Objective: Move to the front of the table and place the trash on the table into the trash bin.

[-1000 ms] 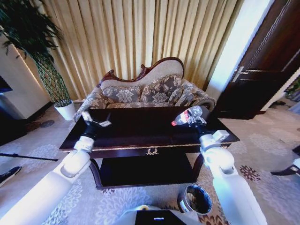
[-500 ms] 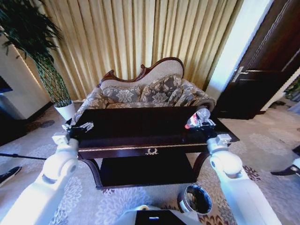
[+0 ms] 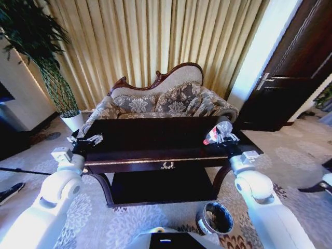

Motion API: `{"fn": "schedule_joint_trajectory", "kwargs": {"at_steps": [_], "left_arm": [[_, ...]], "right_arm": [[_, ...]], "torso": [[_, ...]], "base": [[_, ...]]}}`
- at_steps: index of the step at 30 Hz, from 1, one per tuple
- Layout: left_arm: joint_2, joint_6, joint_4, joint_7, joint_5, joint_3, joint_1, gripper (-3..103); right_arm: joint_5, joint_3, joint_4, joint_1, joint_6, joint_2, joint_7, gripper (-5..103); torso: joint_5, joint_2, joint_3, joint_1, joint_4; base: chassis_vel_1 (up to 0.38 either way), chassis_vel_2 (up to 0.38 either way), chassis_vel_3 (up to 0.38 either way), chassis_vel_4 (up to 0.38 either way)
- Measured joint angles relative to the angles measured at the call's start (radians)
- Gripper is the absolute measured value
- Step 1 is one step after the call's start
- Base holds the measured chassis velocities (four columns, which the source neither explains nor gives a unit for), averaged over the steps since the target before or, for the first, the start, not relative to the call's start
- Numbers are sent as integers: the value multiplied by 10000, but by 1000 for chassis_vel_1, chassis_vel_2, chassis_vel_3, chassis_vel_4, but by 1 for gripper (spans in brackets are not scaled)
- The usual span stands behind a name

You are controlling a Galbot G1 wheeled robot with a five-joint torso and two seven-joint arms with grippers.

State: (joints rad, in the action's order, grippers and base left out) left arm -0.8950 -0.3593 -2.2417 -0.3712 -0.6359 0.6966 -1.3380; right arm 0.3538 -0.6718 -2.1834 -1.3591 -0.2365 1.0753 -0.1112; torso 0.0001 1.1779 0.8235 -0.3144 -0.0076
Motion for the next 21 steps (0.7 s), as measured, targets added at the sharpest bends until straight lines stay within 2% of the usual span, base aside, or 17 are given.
{"fn": "schedule_joint_trajectory", "kwargs": {"at_steps": [14,17,21], "left_arm": [[47,231,37,197,418,-205,-11,100],[-33,262,25,197,469,-212,-40,100],[-236,302,-23,202,659,-243,-134,100]], "right_arm": [[-104,81,127,-105,311,403,-223,22],[-283,104,433,-183,320,562,-237,22],[-767,111,1689,-357,323,822,-234,22]], "torso": [[-1,4,-3,10,3],[0,11,-7,15,1],[0,6,-3,12,1]], "base": [[264,-265,-263,273],[113,-147,-117,118],[23,-7,-37,35]]}}
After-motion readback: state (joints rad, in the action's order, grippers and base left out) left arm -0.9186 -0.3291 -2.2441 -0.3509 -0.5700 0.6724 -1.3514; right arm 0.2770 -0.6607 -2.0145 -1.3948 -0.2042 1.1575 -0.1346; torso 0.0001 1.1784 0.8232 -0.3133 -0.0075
